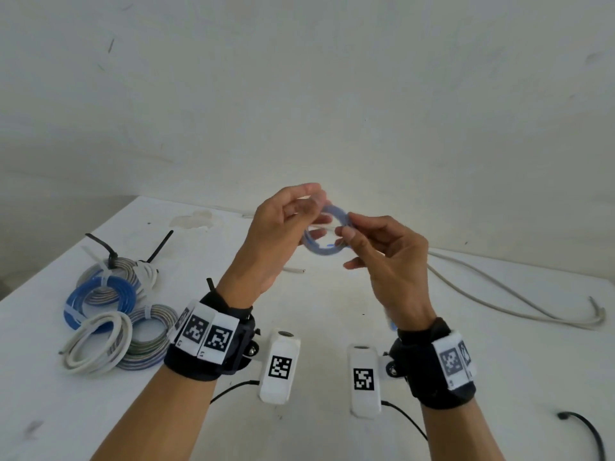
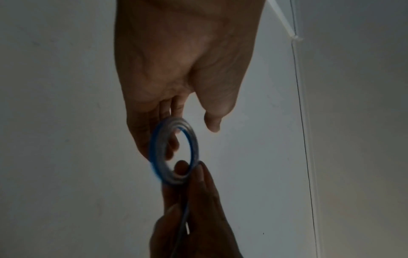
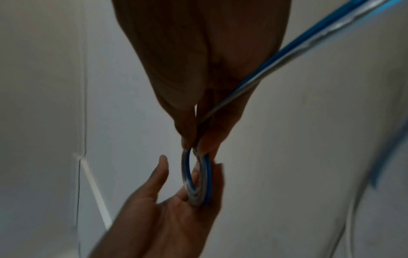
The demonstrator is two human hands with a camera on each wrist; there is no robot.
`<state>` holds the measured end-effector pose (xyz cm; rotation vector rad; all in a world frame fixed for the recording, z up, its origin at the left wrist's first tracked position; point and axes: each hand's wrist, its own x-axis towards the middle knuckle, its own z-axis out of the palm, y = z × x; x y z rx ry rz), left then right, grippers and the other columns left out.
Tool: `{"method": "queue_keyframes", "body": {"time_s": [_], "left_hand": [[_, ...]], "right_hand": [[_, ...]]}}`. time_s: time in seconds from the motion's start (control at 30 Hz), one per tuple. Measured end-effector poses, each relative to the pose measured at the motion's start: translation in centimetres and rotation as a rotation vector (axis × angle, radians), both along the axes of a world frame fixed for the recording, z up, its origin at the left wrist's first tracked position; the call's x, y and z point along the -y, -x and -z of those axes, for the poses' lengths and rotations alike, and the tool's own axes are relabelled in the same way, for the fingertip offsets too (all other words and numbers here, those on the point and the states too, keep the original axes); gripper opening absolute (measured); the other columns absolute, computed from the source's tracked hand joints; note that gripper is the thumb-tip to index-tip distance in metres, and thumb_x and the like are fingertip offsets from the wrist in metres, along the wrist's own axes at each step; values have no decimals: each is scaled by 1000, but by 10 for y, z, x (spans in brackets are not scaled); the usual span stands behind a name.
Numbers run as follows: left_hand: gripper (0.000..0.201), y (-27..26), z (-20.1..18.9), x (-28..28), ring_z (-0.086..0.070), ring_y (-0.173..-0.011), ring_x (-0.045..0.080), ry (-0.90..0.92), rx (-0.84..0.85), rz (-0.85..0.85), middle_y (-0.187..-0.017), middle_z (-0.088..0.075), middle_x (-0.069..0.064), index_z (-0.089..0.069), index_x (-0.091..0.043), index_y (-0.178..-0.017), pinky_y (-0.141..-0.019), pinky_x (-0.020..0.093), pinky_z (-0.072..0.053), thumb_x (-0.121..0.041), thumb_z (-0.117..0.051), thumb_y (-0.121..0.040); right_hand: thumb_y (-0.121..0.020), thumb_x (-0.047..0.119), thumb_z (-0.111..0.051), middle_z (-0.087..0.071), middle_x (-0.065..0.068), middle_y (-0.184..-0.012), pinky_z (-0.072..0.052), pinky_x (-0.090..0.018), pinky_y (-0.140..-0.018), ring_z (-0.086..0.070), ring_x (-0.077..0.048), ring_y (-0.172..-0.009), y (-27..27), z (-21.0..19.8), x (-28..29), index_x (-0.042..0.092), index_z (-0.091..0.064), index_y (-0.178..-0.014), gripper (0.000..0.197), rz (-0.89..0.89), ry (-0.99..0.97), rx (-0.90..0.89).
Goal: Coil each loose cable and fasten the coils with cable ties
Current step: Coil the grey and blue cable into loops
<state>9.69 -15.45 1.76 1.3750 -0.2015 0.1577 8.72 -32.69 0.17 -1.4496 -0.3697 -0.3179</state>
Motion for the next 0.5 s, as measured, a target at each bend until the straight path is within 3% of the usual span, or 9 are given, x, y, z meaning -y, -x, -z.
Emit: {"method": "queue_keyframes", "body": {"time_s": [0.13,0.23,0.37,0.5], "left_hand": [[45,0,3,-2,-56,-63,18,-152,-92,64,-73,-64,1,-64,0,-107,-69,34,-51,-43,-47,-103],[49,-1,8,1,-47,-58,14,-255,-142,124,-63,-50,-6,-60,2,-100,-68,33,-47,-45,-46,-104],[45,0,8,4,-49,-56,8,-403,-139,90,-58,-48,-14,-61,-12,-88,-70,31,-49,-51,-45,-102],[53,-2,6,-1,-48,-55,3,-452,-122,77,-55,-46,-19,-68,-5,-94,-65,23,-48,-48,-40,-105]], "right_hand": [[-92,6,-72,-78,5,-91,-57,-26,-57,-72,-21,-81,-1,0,5,20,-79,-102,18,-25,252,37],[-95,7,-69,-78,13,-94,-57,-25,-58,-71,-14,-83,1,0,5,23,-79,-106,22,-7,337,70],[-96,8,-68,-78,15,-94,-57,-22,-57,-71,-12,-85,3,2,2,24,-78,-106,22,21,371,92],[-96,10,-68,-77,15,-95,-57,-22,-56,-71,-11,-85,3,5,-5,21,-79,-108,19,26,352,100]]}}
